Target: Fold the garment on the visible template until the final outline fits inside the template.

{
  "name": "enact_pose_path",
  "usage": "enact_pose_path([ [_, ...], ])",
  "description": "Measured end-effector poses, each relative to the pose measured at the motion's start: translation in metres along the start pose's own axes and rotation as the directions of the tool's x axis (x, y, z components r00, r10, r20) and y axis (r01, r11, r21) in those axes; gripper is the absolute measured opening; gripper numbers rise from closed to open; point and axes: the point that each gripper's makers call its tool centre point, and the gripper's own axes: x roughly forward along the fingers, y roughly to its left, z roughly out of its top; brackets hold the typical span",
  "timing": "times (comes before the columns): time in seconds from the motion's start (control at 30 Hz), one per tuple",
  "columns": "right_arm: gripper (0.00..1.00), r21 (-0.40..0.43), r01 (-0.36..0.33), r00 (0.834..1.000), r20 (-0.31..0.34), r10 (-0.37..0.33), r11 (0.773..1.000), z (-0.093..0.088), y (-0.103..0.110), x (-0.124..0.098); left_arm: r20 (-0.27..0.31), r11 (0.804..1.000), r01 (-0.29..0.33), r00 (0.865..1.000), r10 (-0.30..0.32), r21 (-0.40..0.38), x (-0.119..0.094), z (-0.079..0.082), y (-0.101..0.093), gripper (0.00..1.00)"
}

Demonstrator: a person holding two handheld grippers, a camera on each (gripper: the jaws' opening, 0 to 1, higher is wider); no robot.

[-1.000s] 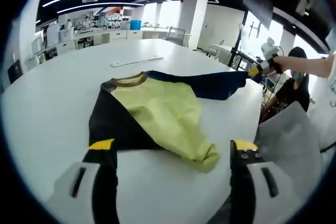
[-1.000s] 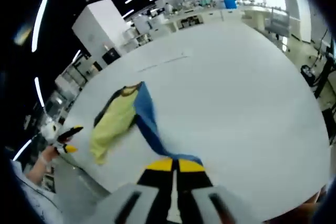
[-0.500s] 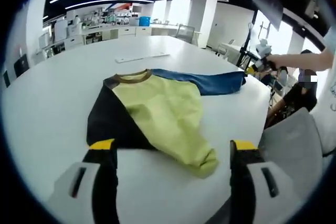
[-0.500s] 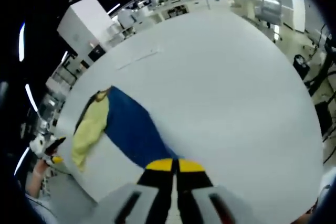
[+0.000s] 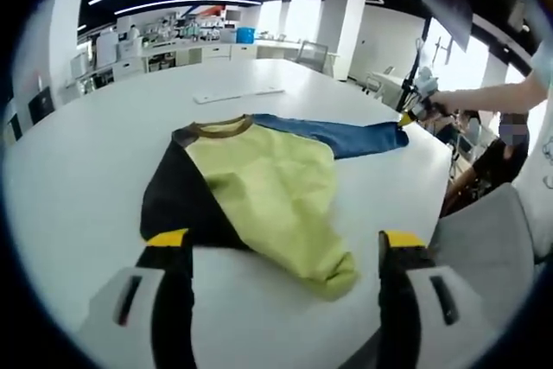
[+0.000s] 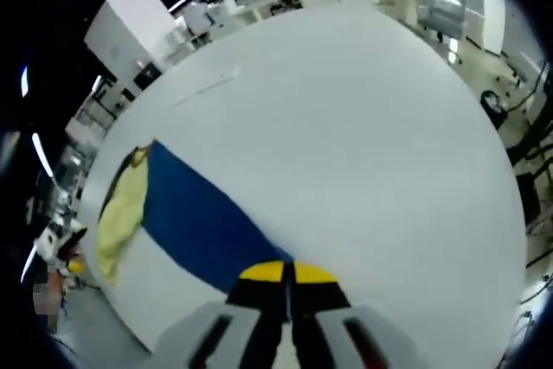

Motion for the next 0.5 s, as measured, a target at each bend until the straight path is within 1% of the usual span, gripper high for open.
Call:
enact_pose_path([
  [0.3,0.00,-0.027,0.064,0.998,-0.013,-0.064,0.998,0.009,-0.019,0.015,-0.022,1.000,-0.006,1.000,0.005,-0.008,0.000,-0.005,0.001,0.86],
  [0.43,0.00,-0.022,0.082,0.996,-0.030,-0.083,0.996,0.006,-0.021,0.017,-0.023,1.000,-0.006,1.000,0.006,-0.012,0.002,-0.004,0.001,0.86],
  [0.5,0.00,-0.051,0.103,0.994,-0.034,-0.104,0.993,0.006,-0.022,0.017,-0.023,1.000,-0.005,1.000,0.005,-0.013,0.003,-0.004,0.000,0.86],
])
